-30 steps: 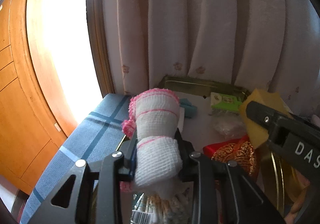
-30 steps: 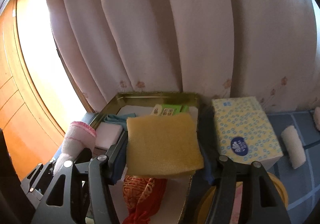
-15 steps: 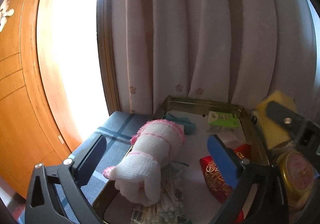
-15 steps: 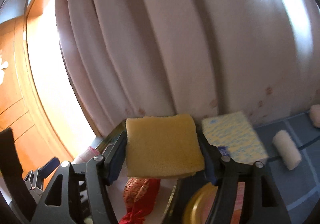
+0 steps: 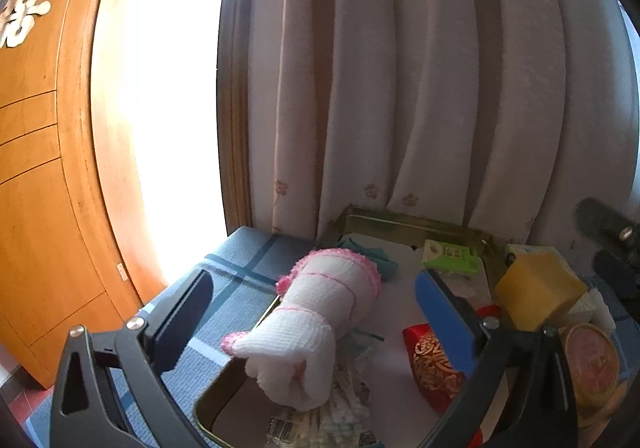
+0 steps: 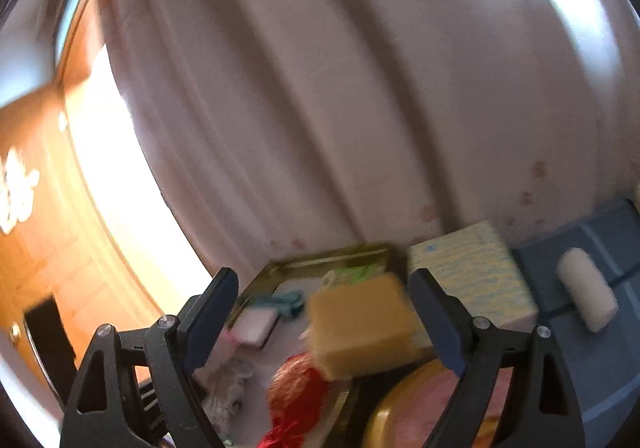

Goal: Organize soft objects
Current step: 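Open both tools to drop the towel and sponge into the tray, then withdraw both tools from the tray toward the white roll and pink pad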

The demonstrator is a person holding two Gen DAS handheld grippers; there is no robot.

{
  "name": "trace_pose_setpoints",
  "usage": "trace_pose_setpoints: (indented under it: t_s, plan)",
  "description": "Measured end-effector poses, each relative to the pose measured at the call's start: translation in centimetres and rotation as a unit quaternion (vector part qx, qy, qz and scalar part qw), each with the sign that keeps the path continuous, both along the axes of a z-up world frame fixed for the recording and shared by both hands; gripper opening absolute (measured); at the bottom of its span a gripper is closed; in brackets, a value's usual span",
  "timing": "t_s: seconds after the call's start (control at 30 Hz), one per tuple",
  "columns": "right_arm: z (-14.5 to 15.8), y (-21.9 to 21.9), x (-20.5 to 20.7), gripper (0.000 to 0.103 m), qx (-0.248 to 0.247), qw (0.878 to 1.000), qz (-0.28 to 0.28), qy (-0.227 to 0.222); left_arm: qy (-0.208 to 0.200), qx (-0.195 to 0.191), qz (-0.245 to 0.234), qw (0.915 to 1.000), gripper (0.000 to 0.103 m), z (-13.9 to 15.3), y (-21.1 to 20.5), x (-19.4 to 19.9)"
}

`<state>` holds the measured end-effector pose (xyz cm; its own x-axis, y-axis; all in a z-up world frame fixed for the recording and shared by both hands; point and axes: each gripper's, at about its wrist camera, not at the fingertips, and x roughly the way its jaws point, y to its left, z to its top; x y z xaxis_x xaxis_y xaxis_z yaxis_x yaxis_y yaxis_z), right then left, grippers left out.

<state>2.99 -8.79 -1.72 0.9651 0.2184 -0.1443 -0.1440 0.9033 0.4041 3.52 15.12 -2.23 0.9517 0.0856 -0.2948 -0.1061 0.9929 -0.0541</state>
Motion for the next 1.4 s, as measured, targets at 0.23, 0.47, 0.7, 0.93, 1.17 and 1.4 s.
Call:
trace_pose_setpoints:
  t_s: [0.23, 0.47, 0.7, 0.93, 1.17, 1.4]
  plan:
    - [-0.5, -2.1, 0.5, 0.088, -0.103, 0.97, -0.208, 0.07, 0.001, -0.004, 0.011, 0.9999, 0.102, 0.2, 0.5, 0.2]
    - [-1.4, 2.0, 3.5, 0.088, -0.259, 0.925, -0.242, 0.133, 0.008, -0.008, 0.024, 0.9996, 0.102, 0.1, 0.7, 0.5]
    - [-0.1, 4.1, 3.6, 0.088, -0.234, 0.958, -0.134, 0.1, 0.012, -0.019, 0.03, 0.9993, 0.102, 0.0, 1.1, 0.6]
    - [0.4, 4.9, 0.7, 0.088, -0.176, 0.983, -0.044, 0.005, 0.014, -0.022, 0.028, 0.9993, 0.102, -0.1, 1.1, 0.7]
    - [-0.5, 2.9, -1.6, 0.088, -0.176, 0.979, -0.106, -0.019, -0.002, -0.022, 0.018, 0.9996, 0.102, 0.1, 1.0, 0.1]
    - [-1.3, -0.4, -1.8, 0.088, -0.149, 0.98, -0.133, -0.001, -0.019, 0.008, 0.007, 0.9998, 0.102, 0.4, -0.4, -0.8]
